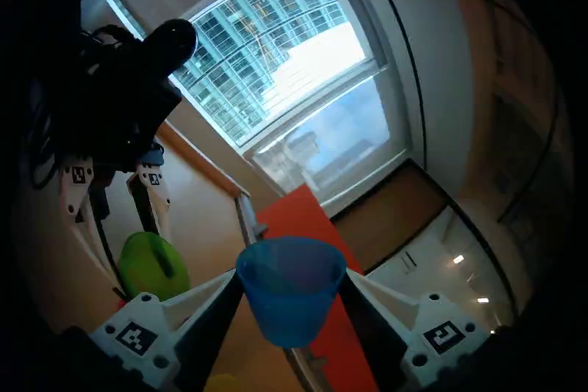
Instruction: Pour water
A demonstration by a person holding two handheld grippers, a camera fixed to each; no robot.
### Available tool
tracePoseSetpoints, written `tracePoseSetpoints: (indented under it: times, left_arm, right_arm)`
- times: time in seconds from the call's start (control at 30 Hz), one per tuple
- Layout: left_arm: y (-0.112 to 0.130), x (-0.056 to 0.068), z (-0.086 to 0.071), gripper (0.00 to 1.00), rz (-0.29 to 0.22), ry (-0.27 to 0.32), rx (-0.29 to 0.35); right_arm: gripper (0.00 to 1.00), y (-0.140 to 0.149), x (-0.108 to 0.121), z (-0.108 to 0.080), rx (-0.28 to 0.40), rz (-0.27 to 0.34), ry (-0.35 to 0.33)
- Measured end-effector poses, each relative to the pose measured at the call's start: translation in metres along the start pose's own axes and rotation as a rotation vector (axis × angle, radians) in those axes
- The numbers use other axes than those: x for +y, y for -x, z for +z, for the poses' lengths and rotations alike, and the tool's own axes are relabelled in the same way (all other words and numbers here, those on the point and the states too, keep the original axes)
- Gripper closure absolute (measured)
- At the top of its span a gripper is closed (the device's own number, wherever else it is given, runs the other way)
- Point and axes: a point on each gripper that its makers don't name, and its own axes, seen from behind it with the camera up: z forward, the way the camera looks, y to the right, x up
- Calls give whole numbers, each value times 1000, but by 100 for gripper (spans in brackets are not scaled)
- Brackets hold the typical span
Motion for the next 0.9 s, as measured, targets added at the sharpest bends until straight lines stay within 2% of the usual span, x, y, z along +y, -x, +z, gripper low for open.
tracePoseSetpoints:
  times: [0.37,0.9]
  left_arm:
    - [-2,1,-1,16,-2,4,5]
    - [-2,0,-1,16,-2,2,8]
  right_arm:
    - [11,-6,1,5,-2,-87,2]
    - [11,-6,7,5,-6,-149,17]
